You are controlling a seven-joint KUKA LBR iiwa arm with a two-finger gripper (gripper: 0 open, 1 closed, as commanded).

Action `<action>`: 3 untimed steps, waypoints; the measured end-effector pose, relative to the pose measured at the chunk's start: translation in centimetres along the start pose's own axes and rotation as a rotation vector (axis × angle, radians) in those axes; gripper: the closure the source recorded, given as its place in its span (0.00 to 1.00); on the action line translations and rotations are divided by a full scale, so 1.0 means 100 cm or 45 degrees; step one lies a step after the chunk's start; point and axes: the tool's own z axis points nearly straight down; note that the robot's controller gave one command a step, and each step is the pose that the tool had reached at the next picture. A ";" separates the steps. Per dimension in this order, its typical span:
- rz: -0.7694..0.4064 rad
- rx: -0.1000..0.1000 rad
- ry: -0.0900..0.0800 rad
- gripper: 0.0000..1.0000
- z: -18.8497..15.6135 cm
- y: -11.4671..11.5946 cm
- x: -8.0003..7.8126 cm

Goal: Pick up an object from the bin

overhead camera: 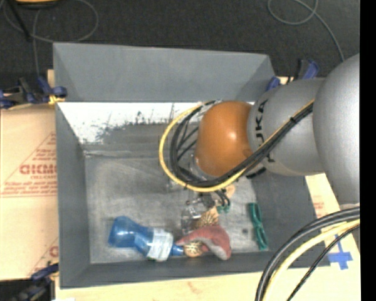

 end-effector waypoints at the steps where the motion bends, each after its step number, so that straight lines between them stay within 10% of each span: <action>1: -0.157 0.000 -0.010 0.00 0.000 -0.004 0.026; 3: -0.460 0.000 0.001 0.00 -0.043 -0.041 0.043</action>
Offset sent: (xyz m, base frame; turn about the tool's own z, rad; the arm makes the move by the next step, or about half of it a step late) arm -0.0360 -0.0550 0.0507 -0.3567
